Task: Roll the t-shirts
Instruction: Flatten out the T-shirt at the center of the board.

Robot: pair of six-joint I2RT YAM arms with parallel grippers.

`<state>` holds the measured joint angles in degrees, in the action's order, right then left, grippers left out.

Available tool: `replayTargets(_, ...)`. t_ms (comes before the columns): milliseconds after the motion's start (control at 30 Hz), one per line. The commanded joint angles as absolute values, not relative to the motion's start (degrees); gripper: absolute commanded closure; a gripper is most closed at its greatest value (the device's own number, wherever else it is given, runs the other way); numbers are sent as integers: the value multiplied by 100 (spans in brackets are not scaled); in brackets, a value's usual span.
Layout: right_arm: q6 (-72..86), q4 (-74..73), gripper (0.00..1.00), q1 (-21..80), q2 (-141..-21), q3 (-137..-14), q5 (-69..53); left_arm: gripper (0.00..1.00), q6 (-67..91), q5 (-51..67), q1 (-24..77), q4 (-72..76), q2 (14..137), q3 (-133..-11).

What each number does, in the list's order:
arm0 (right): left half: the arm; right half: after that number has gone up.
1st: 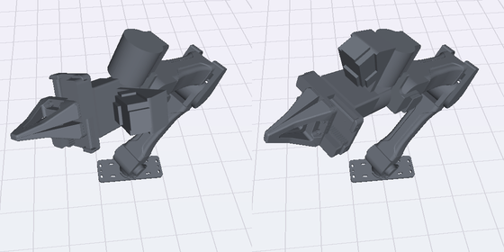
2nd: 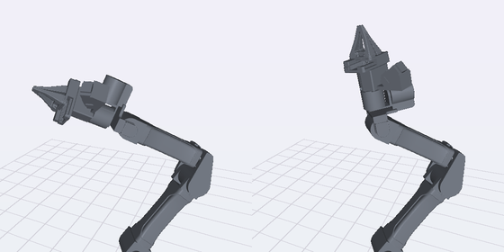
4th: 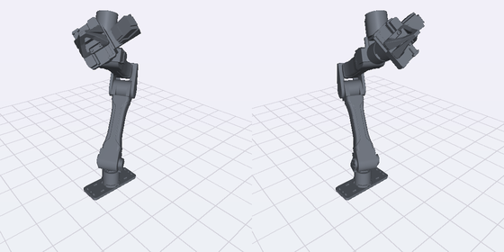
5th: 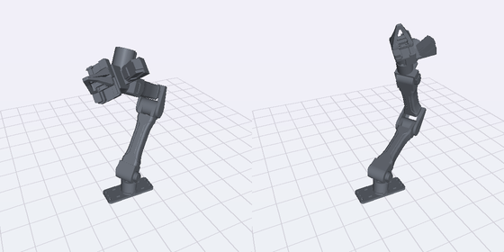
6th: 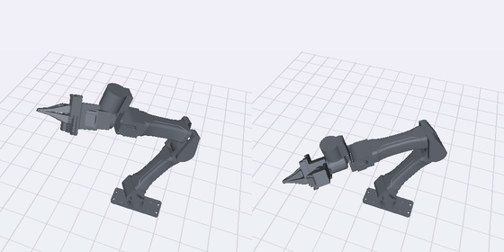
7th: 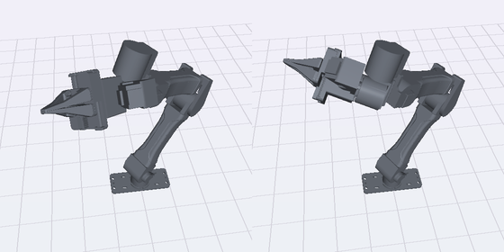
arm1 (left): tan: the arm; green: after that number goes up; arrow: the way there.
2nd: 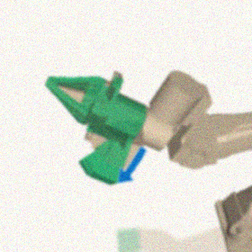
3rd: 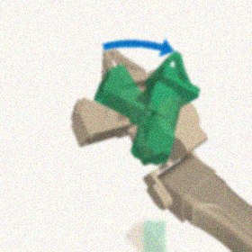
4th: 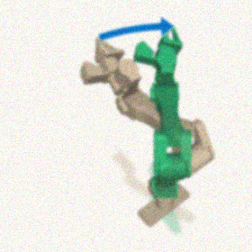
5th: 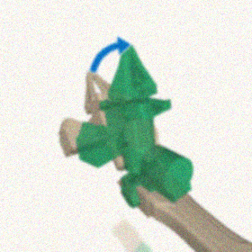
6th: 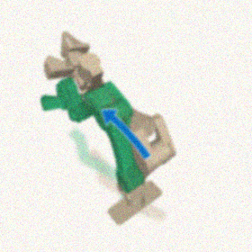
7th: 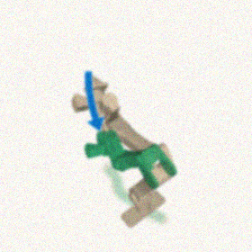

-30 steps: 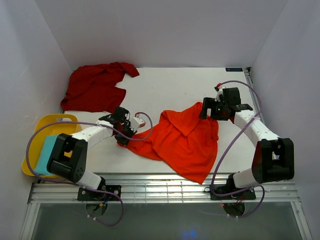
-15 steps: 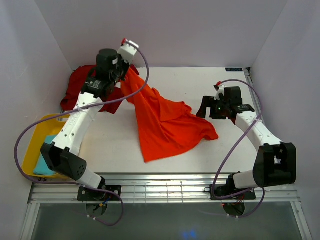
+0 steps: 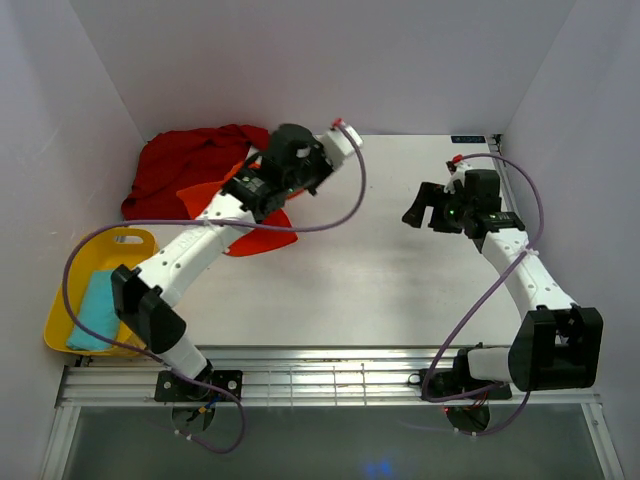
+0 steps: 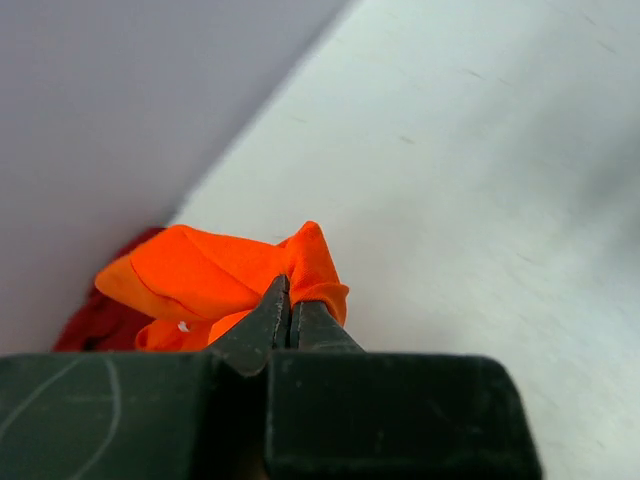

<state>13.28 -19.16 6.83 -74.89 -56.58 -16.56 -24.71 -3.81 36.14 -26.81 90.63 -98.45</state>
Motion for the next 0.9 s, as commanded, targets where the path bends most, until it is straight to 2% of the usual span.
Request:
replayTargets(0,1660,-1583,10,222,-7199,-5696,-1756,100,-2593,341,4411,-3312,9298,-9431)
replayTargets(67,1784,-1494,10,71,-7128,-5537,-1889,100,-2610,859,4788,-3664,9500,-9360)
replayTargets(100,1793,-1503,10,-156,-7084,-5520,-1846,75,-2636,1061,4903,-3804,9571,-9369)
replayTargets(167,1767,-1503,10,-184,-7040,-5485,-1741,45,-2715,1493,5175,-4165,9737,-9413)
replayTargets(200,1767,-1494,10,-185,-7031,-5476,-1723,26,-2733,1607,5238,-4279,9773,-9430)
replayTargets(300,1758,-1441,10,-176,-7136,-5440,-1801,23,-2637,1741,5247,-4465,9756,-9501)
replayTargets(400,1740,-1406,10,-176,-7347,-5449,-2055,23,-2445,987,4862,-4273,9546,-9343)
replayTargets(533,1740,-1362,10,78,-7681,-5484,-2347,25,-1706,809,3115,-3894,9387,-9115)
replayTargets(567,1688,-1380,9,445,-7812,-5502,-2329,25,-1644,687,2502,-3885,9387,-9045)
replayTargets(633,1426,-1528,4,815,-7962,-5624,-2032,25,-1617,168,2076,-3780,9387,-8624)
replayTargets(733,1143,-1915,0,1422,-8314,-5783,-1609,26,-1539,123,1565,-3692,9360,-8071)
replayTargets(767,1003,-1968,5,1580,-8410,-5801,-1591,25,-1503,149,1443,-3648,9369,-7981)
replayTargets(867,775,-2118,11,1731,-8971,-5923,-1529,23,-1389,88,1345,-3367,9465,-7814)
